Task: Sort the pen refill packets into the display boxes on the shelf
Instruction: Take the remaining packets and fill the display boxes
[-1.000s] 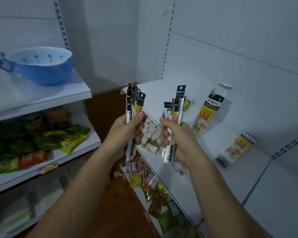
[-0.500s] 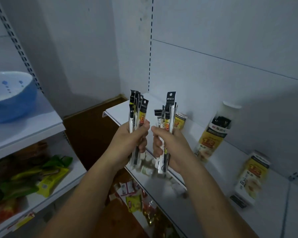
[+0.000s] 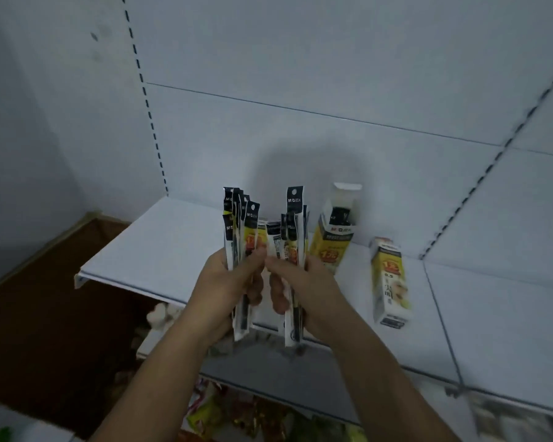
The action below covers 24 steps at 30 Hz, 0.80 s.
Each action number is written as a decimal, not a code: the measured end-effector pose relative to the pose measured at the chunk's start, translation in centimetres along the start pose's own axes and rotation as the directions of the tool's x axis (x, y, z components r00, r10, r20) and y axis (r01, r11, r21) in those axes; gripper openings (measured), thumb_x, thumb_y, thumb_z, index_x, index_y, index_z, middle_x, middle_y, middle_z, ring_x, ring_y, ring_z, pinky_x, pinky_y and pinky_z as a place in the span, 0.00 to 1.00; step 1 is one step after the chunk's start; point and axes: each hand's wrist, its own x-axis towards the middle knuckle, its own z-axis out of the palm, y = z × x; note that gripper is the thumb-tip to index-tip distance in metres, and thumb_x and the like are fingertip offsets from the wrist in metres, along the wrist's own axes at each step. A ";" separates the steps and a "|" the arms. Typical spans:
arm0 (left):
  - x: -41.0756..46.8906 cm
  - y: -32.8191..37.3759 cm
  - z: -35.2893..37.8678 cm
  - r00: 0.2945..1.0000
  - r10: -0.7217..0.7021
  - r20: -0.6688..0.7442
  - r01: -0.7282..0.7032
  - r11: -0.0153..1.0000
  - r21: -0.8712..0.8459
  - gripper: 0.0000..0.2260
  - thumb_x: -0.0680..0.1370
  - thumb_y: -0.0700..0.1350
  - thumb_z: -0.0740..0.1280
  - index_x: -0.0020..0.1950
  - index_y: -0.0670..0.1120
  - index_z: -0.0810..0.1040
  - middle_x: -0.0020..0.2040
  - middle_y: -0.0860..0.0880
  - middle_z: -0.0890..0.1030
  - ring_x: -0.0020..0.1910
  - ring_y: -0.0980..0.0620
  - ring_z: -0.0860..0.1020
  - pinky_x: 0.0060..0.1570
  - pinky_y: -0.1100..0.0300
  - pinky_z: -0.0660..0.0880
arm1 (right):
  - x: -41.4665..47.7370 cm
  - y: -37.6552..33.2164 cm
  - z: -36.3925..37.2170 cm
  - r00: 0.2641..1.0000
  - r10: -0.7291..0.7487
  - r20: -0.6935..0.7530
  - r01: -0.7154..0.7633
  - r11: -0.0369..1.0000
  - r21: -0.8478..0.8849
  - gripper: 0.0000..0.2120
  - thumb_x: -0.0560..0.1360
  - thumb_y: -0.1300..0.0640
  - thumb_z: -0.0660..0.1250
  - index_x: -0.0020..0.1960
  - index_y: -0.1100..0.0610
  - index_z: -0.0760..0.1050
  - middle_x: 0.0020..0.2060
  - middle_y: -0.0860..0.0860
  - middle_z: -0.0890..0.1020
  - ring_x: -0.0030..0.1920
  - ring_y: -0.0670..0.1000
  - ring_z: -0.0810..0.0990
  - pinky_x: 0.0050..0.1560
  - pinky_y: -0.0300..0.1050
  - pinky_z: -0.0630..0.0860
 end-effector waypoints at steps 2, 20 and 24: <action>0.3 -0.2 1.0 0.998 -0.018 0.057 0.019 1.000 -0.009 0.11 0.81 0.49 0.70 0.44 0.42 0.78 0.30 0.47 0.71 0.27 0.48 0.68 0.30 0.57 0.67 | -1.3 -0.2 -0.9 0.998 -0.021 -0.054 0.022 1.000 0.016 0.08 0.81 0.58 0.70 0.45 0.62 0.77 0.27 0.56 0.74 0.24 0.55 0.68 0.29 0.47 0.68; 0.4 -2.4 9.0 0.990 -0.035 0.135 0.032 0.999 0.024 0.02 0.81 0.41 0.71 0.50 0.44 0.83 0.30 0.43 0.74 0.28 0.48 0.71 0.29 0.57 0.70 | -5.8 -1.1 -8.3 0.990 -0.090 -0.108 0.099 0.992 0.074 0.06 0.82 0.57 0.69 0.53 0.58 0.84 0.31 0.58 0.74 0.27 0.55 0.70 0.30 0.47 0.70; 0.0 -2.7 10.1 0.992 0.025 0.125 -0.029 0.999 0.031 0.05 0.80 0.42 0.72 0.51 0.41 0.83 0.33 0.36 0.75 0.29 0.45 0.71 0.30 0.56 0.70 | -5.6 -1.0 -9.7 0.997 -0.057 -0.043 0.062 0.989 0.133 0.16 0.83 0.63 0.63 0.41 0.53 0.83 0.31 0.59 0.75 0.27 0.55 0.71 0.30 0.47 0.70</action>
